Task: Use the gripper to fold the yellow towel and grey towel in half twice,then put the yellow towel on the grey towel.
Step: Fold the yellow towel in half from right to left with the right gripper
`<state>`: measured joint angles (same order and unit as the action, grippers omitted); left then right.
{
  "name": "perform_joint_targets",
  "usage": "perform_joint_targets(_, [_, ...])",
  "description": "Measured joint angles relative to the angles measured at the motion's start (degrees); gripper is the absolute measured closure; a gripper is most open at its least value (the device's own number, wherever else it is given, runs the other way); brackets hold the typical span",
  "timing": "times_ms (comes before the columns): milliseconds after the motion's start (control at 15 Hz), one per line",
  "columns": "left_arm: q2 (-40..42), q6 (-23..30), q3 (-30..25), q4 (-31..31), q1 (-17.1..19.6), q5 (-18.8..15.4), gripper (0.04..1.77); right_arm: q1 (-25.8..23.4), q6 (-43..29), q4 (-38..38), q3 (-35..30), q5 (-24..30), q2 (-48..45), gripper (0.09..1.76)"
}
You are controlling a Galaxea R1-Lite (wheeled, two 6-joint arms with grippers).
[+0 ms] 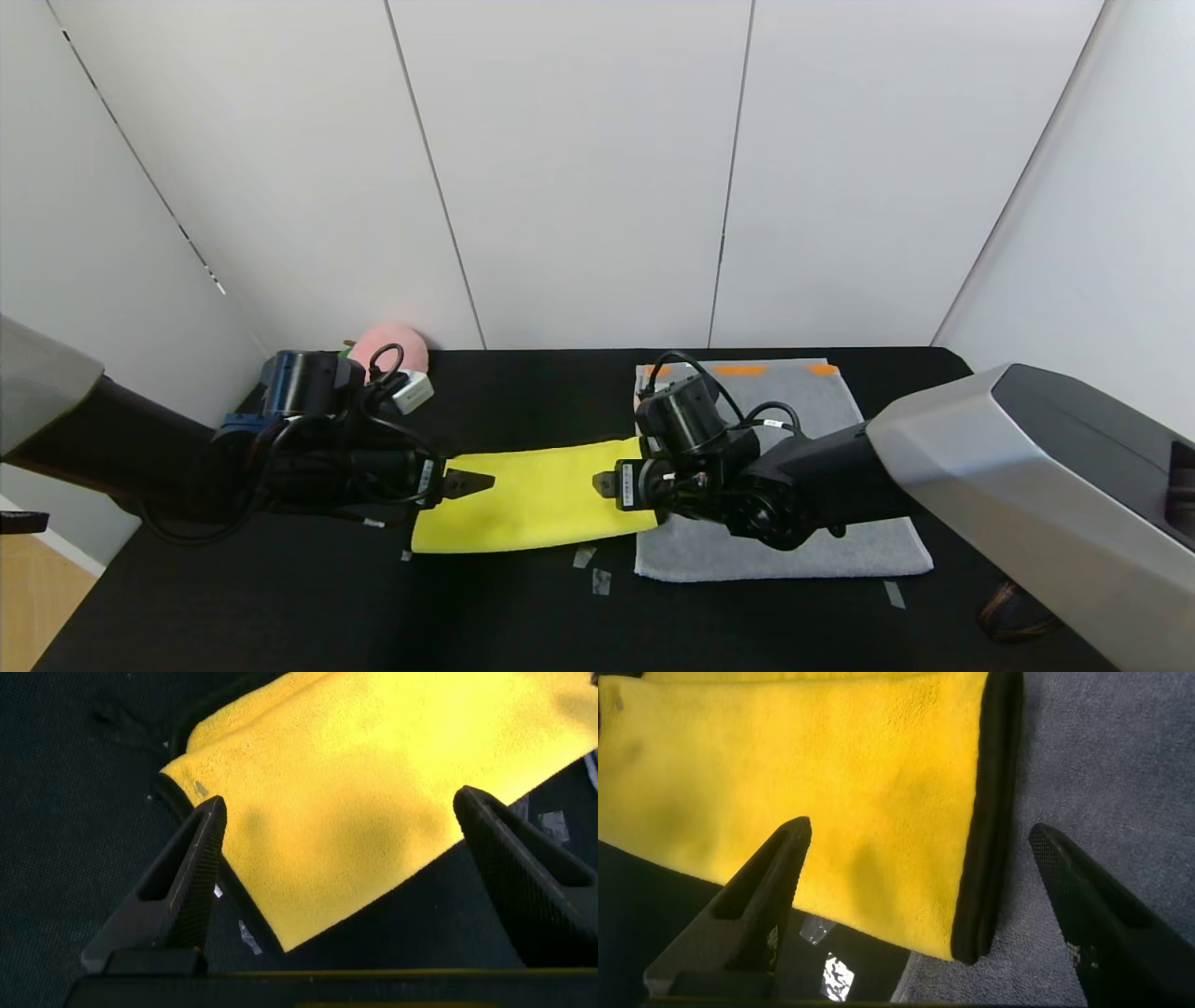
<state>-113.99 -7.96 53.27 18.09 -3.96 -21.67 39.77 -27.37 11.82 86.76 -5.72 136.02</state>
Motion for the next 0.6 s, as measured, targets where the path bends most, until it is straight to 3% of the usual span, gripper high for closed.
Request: perform_joint_targets(600, [0.1, 0.0, -0.1, 0.0, -0.1, 0.0, 0.11, 1.0, -0.7, -0.5, -0.7, 0.0, 0.7, 0.15])
